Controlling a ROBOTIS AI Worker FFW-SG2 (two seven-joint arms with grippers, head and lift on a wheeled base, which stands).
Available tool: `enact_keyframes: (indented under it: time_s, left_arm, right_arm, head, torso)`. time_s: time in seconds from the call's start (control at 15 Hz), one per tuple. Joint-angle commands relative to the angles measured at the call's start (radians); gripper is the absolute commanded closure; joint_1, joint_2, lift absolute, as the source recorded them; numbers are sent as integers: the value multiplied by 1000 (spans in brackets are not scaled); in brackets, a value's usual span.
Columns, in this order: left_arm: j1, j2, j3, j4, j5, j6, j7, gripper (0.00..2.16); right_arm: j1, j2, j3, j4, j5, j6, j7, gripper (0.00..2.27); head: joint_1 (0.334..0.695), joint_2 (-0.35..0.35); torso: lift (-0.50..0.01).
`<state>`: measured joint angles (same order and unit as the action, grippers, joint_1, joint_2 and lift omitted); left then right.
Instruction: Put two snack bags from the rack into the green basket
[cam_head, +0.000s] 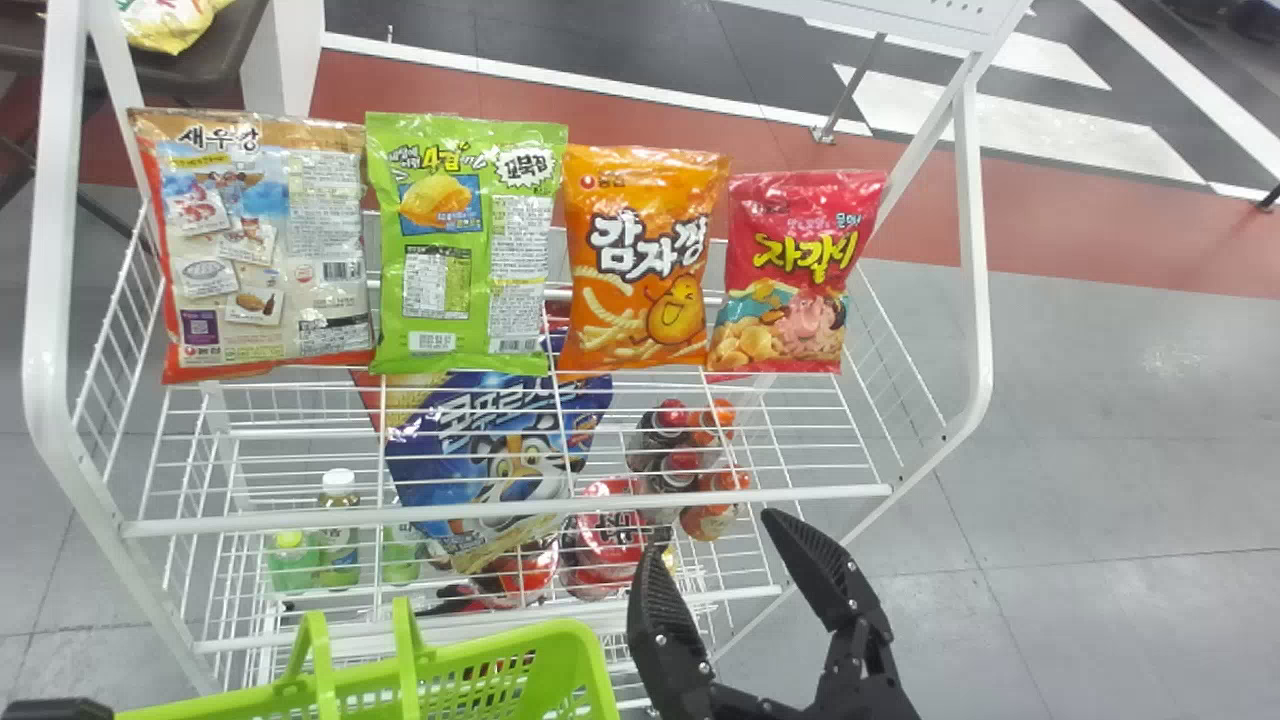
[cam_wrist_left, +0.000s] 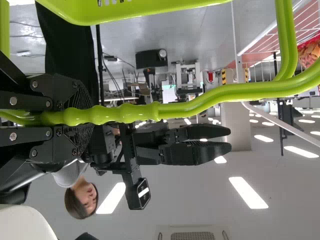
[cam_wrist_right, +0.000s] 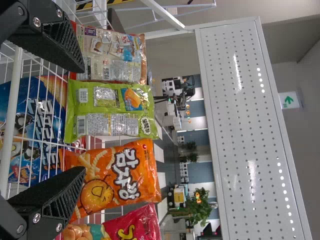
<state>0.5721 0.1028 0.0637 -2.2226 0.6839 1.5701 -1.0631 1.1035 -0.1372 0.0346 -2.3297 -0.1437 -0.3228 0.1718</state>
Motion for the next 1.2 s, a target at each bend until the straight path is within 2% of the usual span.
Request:
enact_keyframes:
  time_s: [0.0,0.6,0.87,1.13]
  left_arm:
    - [-1,2,-1,0,0,1,0,1264]
    - [-3,5,-19,-5,0,1,-1,1264]
    - [0,5,-42,-6,-10,1,0,1264]
    - [-1,5,-65,-6,-30,1,0,1264]
  right_arm:
    - [-5,1,7,1,6,0,0,127]
    - [-27,-6,8,3,9,15,0,127]
    - [-194,-7,50,72,19,110,0,127]
    - [-373,-1,154,144,90,190,0,124]
  head:
    - [695,-350]
    - [695,-350]
    - [695,-350]
    - [695,-350]
  torso:
    - [-3]
    - [-3]
    - [-3]
    - [-3]
